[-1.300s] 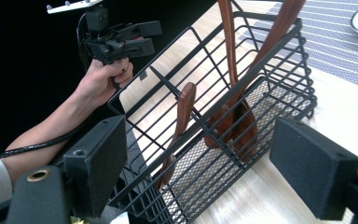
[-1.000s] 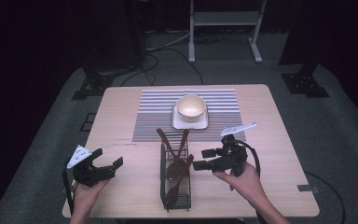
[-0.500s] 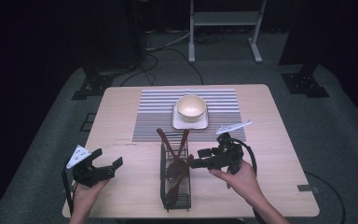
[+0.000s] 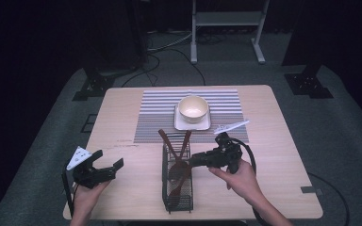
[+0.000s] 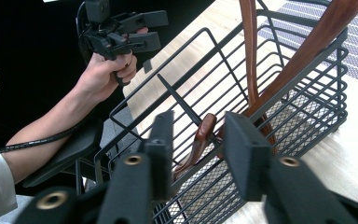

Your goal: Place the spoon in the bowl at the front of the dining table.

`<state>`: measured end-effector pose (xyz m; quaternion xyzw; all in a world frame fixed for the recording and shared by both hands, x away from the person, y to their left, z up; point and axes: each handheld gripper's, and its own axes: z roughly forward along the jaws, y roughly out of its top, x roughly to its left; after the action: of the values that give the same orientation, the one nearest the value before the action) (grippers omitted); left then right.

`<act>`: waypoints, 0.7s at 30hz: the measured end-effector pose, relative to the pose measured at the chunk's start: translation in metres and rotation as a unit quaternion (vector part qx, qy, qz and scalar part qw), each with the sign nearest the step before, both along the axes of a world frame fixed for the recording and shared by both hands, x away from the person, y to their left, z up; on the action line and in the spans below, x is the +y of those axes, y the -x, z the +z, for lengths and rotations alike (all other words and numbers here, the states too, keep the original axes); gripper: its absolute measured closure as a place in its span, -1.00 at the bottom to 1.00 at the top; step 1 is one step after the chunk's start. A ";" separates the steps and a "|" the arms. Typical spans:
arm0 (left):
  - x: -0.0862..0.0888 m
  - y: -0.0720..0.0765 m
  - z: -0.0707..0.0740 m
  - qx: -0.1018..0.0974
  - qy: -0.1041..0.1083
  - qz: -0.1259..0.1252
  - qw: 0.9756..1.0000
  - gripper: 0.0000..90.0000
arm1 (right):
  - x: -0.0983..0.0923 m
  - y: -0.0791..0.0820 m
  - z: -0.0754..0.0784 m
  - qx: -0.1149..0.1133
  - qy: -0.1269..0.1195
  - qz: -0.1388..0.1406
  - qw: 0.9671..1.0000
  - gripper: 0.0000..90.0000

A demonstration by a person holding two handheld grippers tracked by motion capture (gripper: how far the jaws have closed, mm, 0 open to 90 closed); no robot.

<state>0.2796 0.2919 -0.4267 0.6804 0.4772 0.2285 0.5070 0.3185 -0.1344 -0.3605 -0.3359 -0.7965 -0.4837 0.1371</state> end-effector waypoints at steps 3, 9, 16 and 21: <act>0.000 0.000 0.000 0.000 0.000 0.000 1.000 -0.98 | -0.001 0.000 0.000 0.003 -0.003 0.002 1.000 0.62; 0.001 0.000 0.000 0.000 0.000 0.001 1.000 -0.98 | -0.004 -0.001 0.000 0.008 -0.018 -0.001 1.000 0.83; -0.001 0.001 0.002 -0.002 0.000 -0.002 1.000 -0.98 | -0.007 0.000 0.003 0.006 -0.029 -0.005 1.000 0.84; 0.000 0.001 0.001 -0.001 0.001 0.001 1.000 -0.98 | -0.012 0.000 0.009 0.001 -0.034 -0.012 0.999 0.85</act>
<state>0.2788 0.2921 -0.4257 0.6794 0.4773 0.2290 0.5081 0.3187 -0.1462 -0.3511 -0.3410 -0.7751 -0.5122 0.1432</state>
